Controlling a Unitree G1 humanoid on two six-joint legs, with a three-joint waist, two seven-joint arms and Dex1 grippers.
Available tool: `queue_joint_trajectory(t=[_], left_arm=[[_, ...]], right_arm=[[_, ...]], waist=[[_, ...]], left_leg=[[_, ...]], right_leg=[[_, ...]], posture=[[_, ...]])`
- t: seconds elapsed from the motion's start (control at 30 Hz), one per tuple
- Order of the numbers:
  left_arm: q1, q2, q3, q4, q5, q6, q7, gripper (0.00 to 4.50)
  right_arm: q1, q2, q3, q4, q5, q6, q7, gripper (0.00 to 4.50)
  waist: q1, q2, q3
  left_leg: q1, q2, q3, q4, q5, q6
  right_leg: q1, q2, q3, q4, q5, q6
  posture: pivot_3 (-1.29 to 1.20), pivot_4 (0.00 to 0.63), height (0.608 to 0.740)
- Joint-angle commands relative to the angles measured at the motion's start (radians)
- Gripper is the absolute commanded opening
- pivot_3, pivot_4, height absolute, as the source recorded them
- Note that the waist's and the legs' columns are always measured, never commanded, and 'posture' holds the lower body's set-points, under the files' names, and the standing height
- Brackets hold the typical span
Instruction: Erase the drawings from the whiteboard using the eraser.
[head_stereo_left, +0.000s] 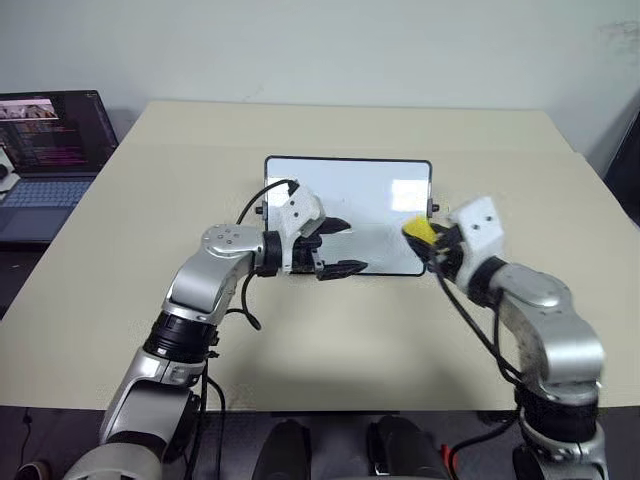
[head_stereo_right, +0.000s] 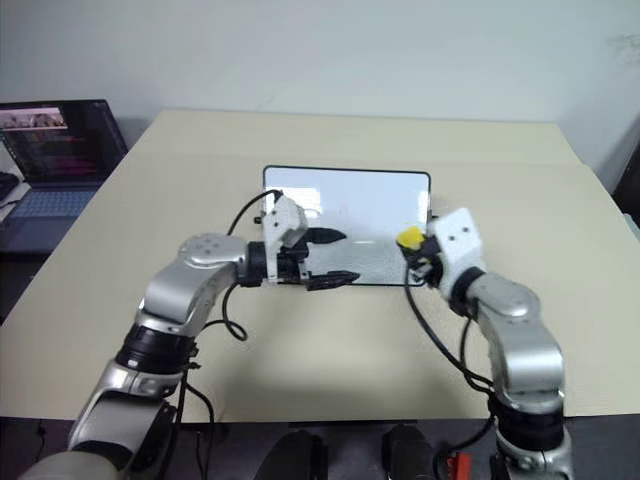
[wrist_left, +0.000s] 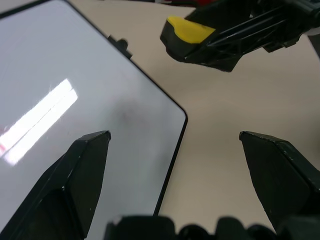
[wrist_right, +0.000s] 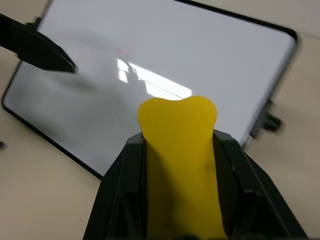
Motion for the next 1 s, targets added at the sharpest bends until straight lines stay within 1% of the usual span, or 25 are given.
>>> queue_joint_trajectory(t=[0.03,0.17,0.33,0.43,0.57,0.77,0.83,0.9,1.0], left_arm=[[-0.038,-0.032,-0.042,0.016,0.017,-0.054,-0.019,4.5],[-0.065,-0.075,-0.089,0.063,0.048,-0.108,-0.038,4.5],[-0.089,-0.116,-0.135,0.114,0.09,-0.167,-0.049,4.5],[-0.106,-0.135,-0.148,0.152,0.12,-0.196,-0.034,4.5],[-0.124,-0.168,-0.148,0.183,0.144,-0.216,-0.008,4.5],[-0.122,-0.196,-0.145,0.188,0.163,-0.214,0.01,4.5],[-0.117,-0.2,-0.14,0.184,0.165,-0.211,0.022,4.5],[-0.112,-0.201,-0.137,0.18,0.165,-0.209,0.028,4.5],[-0.102,-0.191,-0.135,0.176,0.165,-0.21,0.034,4.5]], right_arm=[[0.064,0.043,-0.13,-0.064,0.075,0.046,-0.038,1.35],[0.119,0.033,-0.178,0.039,0.064,-0.006,-0.11,1.35],[0.083,-0.014,-0.171,0.207,0.047,-0.105,-0.188,1.35],[0.06,-0.058,-0.14,0.296,0.035,-0.152,-0.208,1.35],[0.033,-0.093,-0.106,0.365,0.041,-0.195,-0.209,1.35],[0.015,-0.115,-0.089,0.437,0.052,-0.227,-0.218,1.35],[-0.001,-0.105,-0.104,0.463,0.067,-0.236,-0.229,2.1],[-0.012,-0.108,-0.106,0.481,0.073,-0.246,-0.236,2.66],[-0.019,-0.116,-0.107,0.499,0.086,-0.258,-0.241,3.73]], waist=[[0.0,0.0,0.0],[-0.008,0.0,0.0],[-0.015,0.0,0.0],[-0.015,0.001,0.0],[-0.013,0.001,0.0],[-0.013,0.001,0.0],[-0.013,0.001,0.0],[-0.013,0.001,0.0],[-0.013,0.001,0.0]], left_leg=[[0.0,0.0,0.0,0.0,0.0,0.0],[0.001,0.0,0.0,0.0,0.0,0.0],[0.001,-0.001,0.002,0.0,0.0,0.0],[0.001,-0.001,0.001,-0.001,0.0,0.0],[0.0,-0.001,0.001,-0.001,0.0,0.0],[0.0,-0.001,0.002,-0.001,0.0,0.0],[0.0,-0.001,0.001,-0.001,0.0,0.0],[0.0,-0.001,0.001,-0.001,0.0,0.0],[0.0,0.0,0.002,-0.001,0.0,0.0]], right_leg=[[0.0,0.0,0.0,0.0,0.0,0.0],[0.0,0.001,0.001,0.001,0.0,0.0],[0.0,0.002,0.001,0.001,0.0,0.0],[0.0,0.003,0.001,0.0,0.0,0.0],[0.0,0.003,0.001,0.0,0.0,0.0],[0.0,0.003,0.002,0.0,0.0,0.0],[0.0,0.003,0.001,0.0,0.0,0.0],[0.0,0.003,0.002,0.0,0.0,0.0],[0.0,0.003,0.002,0.0,0.0,0.0]], posture=[[0.0,0.15,0.74],[0.0,0.15,0.74],[0.0,0.15,0.74],[0.0,0.15,0.74],[0.0,0.15,0.74],[0.0,0.15,0.74],[0.0,0.15,0.74],[0.0,0.15,0.74],[0.0,0.15,0.74]])
